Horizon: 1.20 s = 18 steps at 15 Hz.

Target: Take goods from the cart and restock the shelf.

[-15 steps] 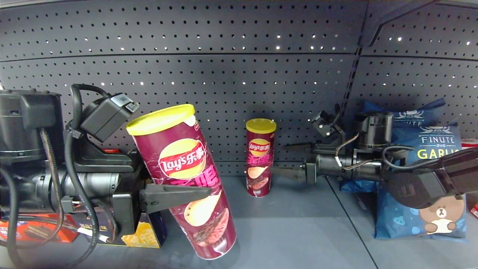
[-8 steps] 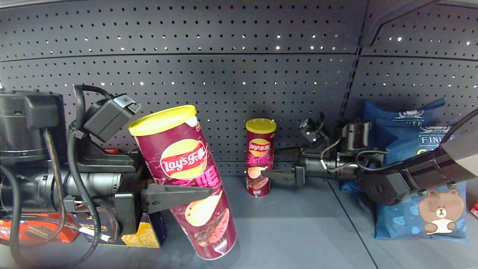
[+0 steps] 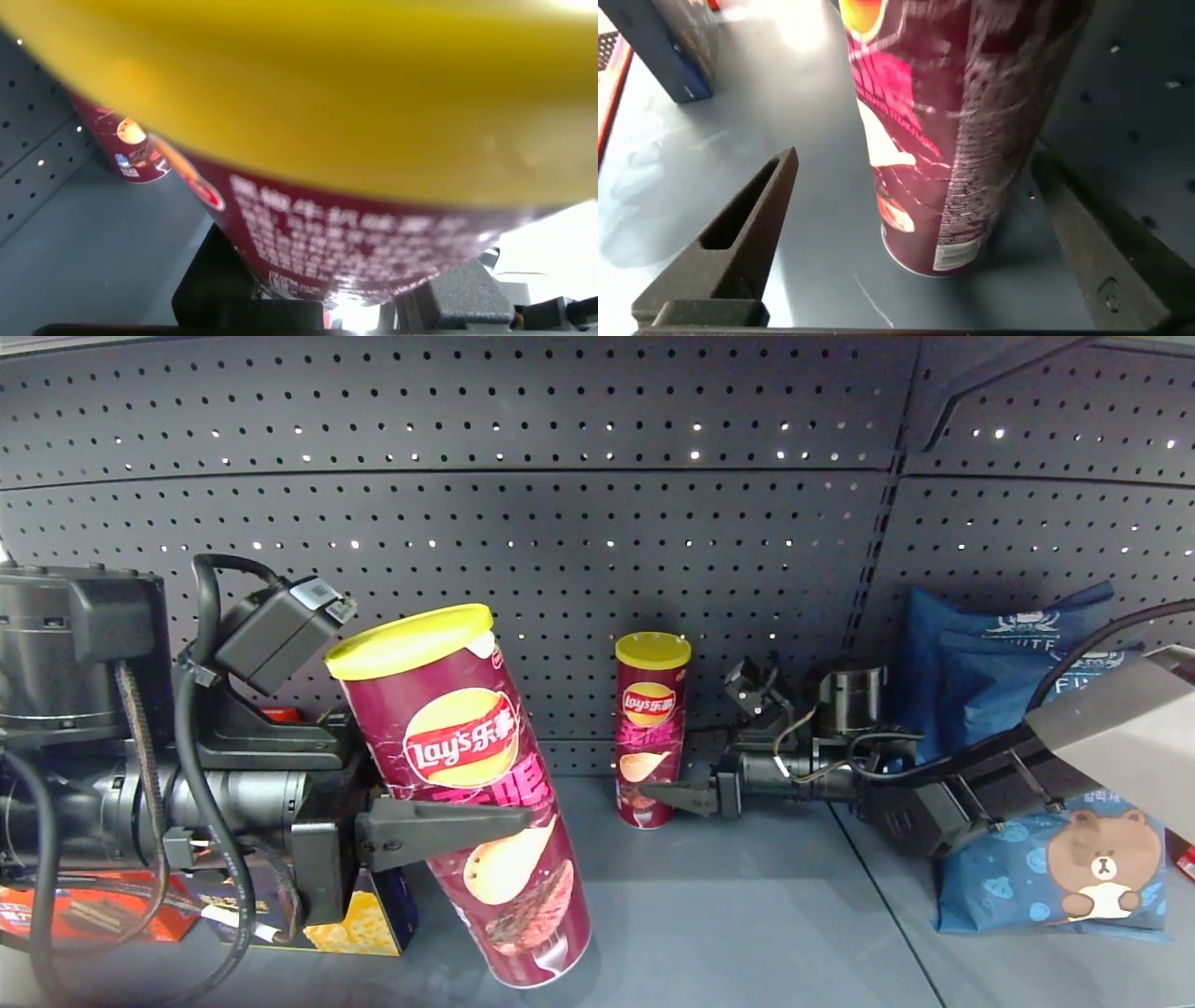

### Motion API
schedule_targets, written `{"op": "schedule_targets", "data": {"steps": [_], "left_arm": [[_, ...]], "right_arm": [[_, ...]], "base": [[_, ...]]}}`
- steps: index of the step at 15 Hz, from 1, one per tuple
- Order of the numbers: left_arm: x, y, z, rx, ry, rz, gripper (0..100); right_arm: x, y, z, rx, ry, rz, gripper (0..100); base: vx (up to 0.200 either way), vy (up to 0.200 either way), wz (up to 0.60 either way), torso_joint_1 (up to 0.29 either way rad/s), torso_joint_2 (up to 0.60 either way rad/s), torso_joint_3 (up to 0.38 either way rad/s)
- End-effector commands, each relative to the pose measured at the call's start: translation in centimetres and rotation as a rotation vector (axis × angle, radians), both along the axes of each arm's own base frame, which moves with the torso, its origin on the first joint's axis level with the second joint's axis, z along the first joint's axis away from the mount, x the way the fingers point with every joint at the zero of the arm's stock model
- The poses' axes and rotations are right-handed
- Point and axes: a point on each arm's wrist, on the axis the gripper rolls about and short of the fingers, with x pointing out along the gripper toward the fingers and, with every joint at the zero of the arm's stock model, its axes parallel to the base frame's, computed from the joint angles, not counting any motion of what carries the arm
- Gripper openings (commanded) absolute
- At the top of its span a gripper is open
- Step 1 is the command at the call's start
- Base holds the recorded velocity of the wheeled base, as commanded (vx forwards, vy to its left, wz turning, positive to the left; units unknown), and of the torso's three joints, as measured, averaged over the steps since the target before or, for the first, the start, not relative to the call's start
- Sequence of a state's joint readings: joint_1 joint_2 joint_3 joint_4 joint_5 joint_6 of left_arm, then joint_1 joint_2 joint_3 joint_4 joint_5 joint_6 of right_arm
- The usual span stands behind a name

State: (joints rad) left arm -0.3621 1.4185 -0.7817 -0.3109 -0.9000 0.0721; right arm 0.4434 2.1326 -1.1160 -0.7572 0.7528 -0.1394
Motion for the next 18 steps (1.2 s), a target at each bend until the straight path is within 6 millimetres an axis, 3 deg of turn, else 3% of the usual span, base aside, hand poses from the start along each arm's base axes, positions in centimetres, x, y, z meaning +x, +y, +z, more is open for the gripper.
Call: {"op": "schedule_targets", "data": {"steps": [1,10,11,18], "left_arm": [[0.2,-0.1,0.0,0.001,0.001,0.001,0],[0.3,-0.1,-0.2,0.002,0.007,0.0,0],[0.3,-0.1,-0.2,0.003,0.008,0.001,0],[0.2,-0.1,-0.3,0.004,0.009,0.003,0]], "right_arm": [[0.4,0.4,-0.9,-0.007,0.015,0.005,100],[1.8,2.4,-1.9,0.014,-0.014,0.047,100],[1.9,2.5,-1.9,0.015,-0.014,0.037,0],[1.0,2.7,-1.1,0.019,-0.023,0.051,0]], "base": [[0.0,0.0,0.0,0.0,0.0,0.0],[0.0,0.0,0.0,0.0,0.0,0.0],[0.0,0.0,0.0,0.0,0.0,0.0],[0.0,0.0,0.0,0.0,0.0,0.0]]}}
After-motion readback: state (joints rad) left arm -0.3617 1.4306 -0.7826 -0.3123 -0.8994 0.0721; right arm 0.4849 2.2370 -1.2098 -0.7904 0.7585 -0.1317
